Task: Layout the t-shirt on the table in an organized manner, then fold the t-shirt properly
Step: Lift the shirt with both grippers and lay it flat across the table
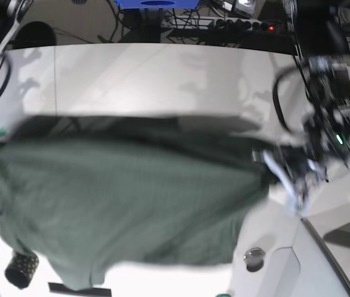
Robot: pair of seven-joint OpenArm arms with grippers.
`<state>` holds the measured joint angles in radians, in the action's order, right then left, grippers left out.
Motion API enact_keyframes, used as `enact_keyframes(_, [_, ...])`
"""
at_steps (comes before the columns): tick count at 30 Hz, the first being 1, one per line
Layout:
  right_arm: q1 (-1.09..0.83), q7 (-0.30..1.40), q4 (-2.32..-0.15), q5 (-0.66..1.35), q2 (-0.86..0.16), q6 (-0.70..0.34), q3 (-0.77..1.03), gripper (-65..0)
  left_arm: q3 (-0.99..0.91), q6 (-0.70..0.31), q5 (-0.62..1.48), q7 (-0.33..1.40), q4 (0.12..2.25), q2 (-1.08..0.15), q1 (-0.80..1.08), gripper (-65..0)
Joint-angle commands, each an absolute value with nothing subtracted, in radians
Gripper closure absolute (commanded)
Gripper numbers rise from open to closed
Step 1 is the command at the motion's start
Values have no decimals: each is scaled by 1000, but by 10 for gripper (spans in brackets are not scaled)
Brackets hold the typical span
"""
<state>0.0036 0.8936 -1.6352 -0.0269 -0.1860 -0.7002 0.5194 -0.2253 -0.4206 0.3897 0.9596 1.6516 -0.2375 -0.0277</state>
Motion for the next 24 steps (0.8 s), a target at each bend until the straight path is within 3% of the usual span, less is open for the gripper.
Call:
enact_keyframes(1, [-2, 868, -1618, -19, -186, -698, 521, -2, -231, -427, 406, 915, 1638, -265, -4, 0])
enact_keyframes(9, [-45, 799, -1380, -19, -171, -698, 526, -2, -234, -427, 406, 737, 1457, -343, 130, 0])
enact_keyframes(21, [-48, 875, -1428, -19, -171, -698, 522, -9, -231, -427, 406, 714, 1423, -364, 97, 0])
enact_keyframes(23, [-62, 894, -1484, -19, -166, -698, 519, -39, -231, -427, 406, 714, 1423, -364, 97, 0])
enact_keyframes(24, [-68, 905, -1517, -19, -165, -698, 519, -90, -236, -426, 404, 714, 1423, -364, 96, 0])
